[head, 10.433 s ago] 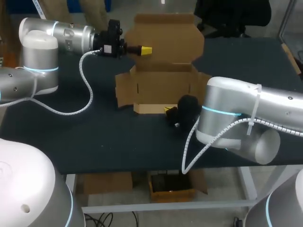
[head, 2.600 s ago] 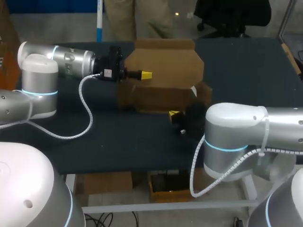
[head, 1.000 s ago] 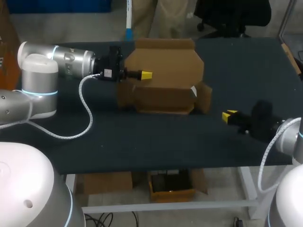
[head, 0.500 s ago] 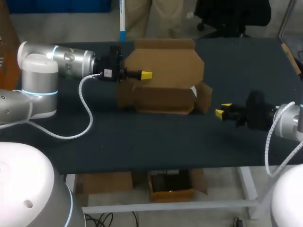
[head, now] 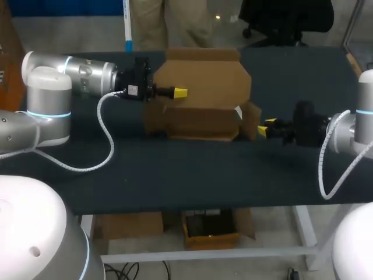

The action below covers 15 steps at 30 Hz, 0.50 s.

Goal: Assemble the packaging by folding the flat box into shape, placing the metal phone stand inside, and closing the box properly

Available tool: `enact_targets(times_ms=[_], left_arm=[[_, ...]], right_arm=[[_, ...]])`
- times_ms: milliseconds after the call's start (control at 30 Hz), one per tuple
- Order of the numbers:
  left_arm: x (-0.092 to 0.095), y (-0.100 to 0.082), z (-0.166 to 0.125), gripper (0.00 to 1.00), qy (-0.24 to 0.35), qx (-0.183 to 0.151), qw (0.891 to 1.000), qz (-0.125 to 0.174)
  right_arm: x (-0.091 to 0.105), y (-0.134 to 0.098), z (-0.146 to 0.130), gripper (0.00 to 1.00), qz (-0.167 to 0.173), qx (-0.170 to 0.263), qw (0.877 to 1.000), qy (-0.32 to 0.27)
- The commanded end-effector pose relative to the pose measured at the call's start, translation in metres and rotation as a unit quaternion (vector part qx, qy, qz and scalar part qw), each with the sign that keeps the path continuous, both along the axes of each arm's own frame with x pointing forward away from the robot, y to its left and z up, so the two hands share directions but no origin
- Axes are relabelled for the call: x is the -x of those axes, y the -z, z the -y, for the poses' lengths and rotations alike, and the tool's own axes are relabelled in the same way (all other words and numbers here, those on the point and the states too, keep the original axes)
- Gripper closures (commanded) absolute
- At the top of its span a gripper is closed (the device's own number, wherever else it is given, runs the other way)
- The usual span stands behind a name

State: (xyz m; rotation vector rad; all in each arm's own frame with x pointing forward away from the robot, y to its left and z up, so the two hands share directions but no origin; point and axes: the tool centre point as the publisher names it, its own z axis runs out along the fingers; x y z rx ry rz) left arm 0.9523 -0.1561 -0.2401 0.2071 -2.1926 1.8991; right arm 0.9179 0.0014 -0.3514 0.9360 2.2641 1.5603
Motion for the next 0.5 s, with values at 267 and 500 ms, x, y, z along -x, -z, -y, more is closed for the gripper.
enact_targets(times_ms=[267,500], left_arm=[[-0.001,0.003,-0.001,1.00,0.001,0.000,1.000,0.000],[-0.001,0.003,-0.001,1.00,0.001,0.000,1.000,0.000]], right_arm=[[-0.015,0.006,-0.004,0.64,0.000,-0.008,1.000,-0.014],[-0.022,0.007,-0.009,0.65,0.000,-0.011,1.000,-0.021]])
